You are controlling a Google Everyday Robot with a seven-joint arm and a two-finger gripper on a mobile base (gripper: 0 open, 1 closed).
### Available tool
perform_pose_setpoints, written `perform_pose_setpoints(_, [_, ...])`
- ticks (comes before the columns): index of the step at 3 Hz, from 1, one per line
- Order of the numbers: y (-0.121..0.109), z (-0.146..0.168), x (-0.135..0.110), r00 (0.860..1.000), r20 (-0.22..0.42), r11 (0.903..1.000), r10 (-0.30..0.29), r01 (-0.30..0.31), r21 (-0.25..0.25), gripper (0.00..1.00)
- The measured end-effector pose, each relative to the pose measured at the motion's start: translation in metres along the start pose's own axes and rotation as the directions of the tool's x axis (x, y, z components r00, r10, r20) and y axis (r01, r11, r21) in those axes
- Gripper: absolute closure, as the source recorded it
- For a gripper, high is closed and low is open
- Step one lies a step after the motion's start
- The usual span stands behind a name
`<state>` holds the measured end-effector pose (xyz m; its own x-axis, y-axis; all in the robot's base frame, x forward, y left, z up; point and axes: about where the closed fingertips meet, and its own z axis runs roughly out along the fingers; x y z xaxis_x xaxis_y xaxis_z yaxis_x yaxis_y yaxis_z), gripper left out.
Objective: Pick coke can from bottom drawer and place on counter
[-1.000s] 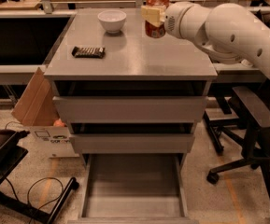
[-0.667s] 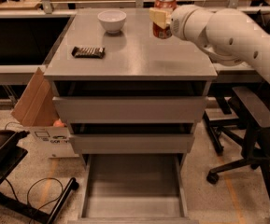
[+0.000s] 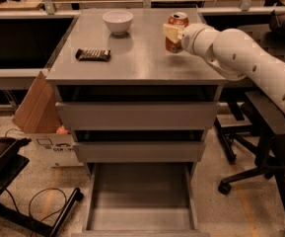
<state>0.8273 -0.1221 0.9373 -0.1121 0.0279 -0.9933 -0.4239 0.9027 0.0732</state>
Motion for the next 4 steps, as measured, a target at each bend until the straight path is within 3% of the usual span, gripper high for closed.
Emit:
perform_pose_setpoints(1, [-0.0174, 0.0063, 0.0211, 1.000, -0.014, 0.9996, 0.021, -0.020, 0.022, 1.00])
perform_pose_setpoints(2, [-0.0148, 0.0077, 0.0214, 1.000, -0.015, 0.9996, 0.021, -0.020, 0.018, 0.82])
perform_pose_setpoints(4, [-0.0107, 0.0106, 0.0226, 1.000, -0.016, 0.9997, 0.022, -0.021, 0.011, 0.35])
